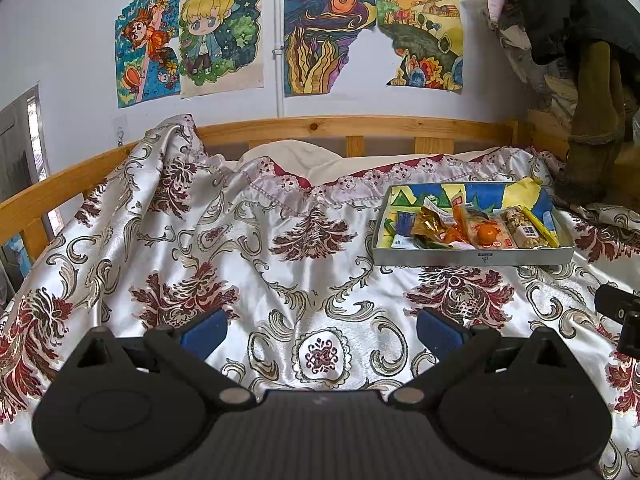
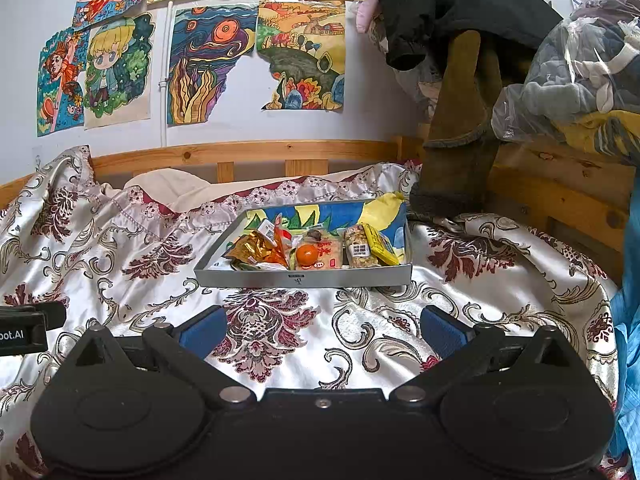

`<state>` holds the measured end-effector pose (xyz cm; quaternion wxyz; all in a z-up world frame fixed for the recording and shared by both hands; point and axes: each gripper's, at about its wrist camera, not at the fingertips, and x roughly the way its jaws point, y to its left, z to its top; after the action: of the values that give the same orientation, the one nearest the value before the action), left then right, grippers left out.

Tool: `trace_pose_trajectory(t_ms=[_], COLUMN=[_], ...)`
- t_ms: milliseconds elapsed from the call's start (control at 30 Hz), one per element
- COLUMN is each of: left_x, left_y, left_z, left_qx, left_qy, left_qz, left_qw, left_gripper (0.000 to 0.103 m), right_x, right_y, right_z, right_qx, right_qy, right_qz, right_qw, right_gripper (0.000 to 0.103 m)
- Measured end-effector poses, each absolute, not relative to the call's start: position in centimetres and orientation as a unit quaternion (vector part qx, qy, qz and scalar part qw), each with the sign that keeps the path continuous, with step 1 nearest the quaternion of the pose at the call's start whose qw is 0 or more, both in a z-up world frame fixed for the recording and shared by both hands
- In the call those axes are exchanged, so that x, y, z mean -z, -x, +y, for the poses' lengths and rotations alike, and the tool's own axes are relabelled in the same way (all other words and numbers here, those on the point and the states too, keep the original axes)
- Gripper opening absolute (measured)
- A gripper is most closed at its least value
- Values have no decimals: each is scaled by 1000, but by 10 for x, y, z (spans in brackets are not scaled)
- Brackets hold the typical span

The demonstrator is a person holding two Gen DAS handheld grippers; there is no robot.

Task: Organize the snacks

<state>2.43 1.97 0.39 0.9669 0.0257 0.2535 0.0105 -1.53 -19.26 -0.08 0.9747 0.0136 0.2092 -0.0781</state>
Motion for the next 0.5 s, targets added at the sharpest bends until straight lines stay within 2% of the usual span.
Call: trace_pose_trajectory(t_ms=[500], left_x=[-9], left_y=[-23], left_z=[22], left_qx=[-17], left_qy=[-30], left_qz=[250], left_qw=[968], left_gripper=[103], right_x=[1], right_y=[15], right_z=[-192], right_qx=[78], right_qy=[-13], right_qz=[210], right_qw=[974], right_gripper=[102])
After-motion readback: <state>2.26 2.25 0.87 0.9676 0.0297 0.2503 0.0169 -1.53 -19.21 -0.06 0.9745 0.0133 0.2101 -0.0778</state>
